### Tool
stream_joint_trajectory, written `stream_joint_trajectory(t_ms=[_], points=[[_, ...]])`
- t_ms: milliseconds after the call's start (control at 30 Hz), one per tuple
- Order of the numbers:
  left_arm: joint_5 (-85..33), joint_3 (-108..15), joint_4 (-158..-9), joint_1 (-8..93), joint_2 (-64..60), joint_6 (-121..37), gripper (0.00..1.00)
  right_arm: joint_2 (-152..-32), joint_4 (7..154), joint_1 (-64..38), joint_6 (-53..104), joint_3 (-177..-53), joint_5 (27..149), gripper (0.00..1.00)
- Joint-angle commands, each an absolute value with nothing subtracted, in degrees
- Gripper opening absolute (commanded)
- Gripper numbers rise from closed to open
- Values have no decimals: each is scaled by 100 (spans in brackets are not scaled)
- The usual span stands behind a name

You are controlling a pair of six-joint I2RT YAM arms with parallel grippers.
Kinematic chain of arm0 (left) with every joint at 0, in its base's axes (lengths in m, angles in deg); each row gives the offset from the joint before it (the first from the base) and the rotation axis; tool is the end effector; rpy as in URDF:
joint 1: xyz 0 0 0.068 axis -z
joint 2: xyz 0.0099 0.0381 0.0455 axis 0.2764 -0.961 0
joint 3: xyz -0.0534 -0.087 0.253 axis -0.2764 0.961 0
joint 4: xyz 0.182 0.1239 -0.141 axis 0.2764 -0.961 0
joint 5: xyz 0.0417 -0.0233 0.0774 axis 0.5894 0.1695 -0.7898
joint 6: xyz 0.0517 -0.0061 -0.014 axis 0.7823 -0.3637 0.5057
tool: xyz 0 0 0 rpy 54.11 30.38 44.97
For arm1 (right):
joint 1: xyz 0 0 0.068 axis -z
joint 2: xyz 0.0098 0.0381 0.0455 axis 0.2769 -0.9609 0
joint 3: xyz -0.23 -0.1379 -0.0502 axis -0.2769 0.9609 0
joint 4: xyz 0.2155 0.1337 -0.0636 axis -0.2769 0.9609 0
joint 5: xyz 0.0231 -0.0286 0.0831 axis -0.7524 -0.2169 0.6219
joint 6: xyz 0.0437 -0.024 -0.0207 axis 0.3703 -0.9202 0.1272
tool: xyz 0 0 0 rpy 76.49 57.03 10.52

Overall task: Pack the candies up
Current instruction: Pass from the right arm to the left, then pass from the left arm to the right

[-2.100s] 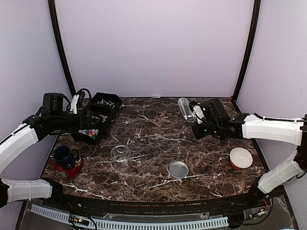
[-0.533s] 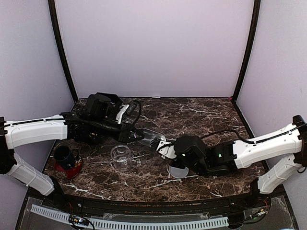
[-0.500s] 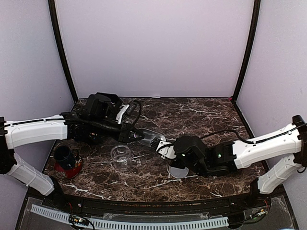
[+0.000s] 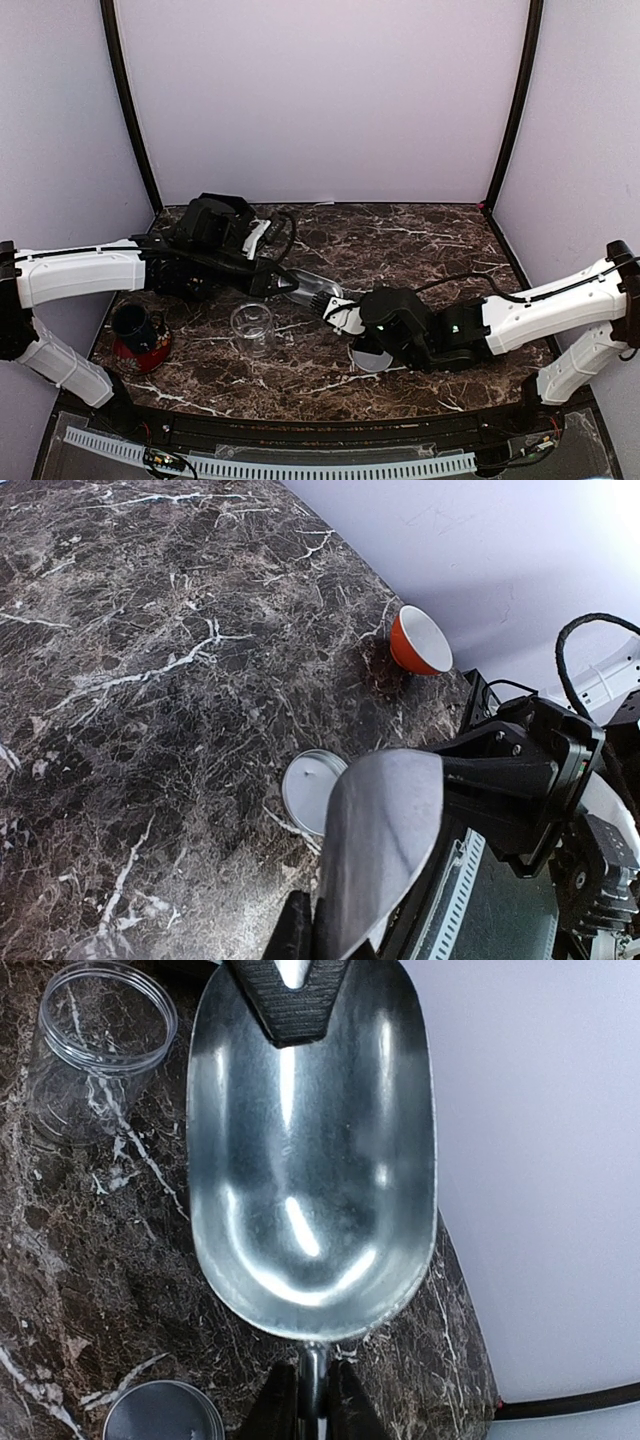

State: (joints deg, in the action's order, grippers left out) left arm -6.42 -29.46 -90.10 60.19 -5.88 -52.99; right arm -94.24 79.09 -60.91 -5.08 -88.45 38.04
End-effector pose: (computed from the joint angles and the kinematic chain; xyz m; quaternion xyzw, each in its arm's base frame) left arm 0.2118 -0.2291 0.2767 0.2774 0.7969 -0.4461 0.2985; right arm 0.0931 0.2958 0.2327 -0.5230 0.6547 -0.0891 0.5384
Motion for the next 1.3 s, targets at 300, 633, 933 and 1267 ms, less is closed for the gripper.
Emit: stream_joint_trajectory(t_ms=[300,633,933,1267], points=[[139,-2860,-8541,6079,-184,-5312,0,-8413,7153,-6140,-506,-8318,4595,42],[503,-2653,-8159,6077,-75,-5518,0,-7757,6592,-6145,-853,-7780,5173,41],[641,-2643,-8007,6076,-203,-5621,0,-7593,6353,-6155,-1008,-7631,5253,34],[716,-2582,-7808,6078,-331,-5762,0,-7707,6318,-6205,-1086,-7687,5237,30]])
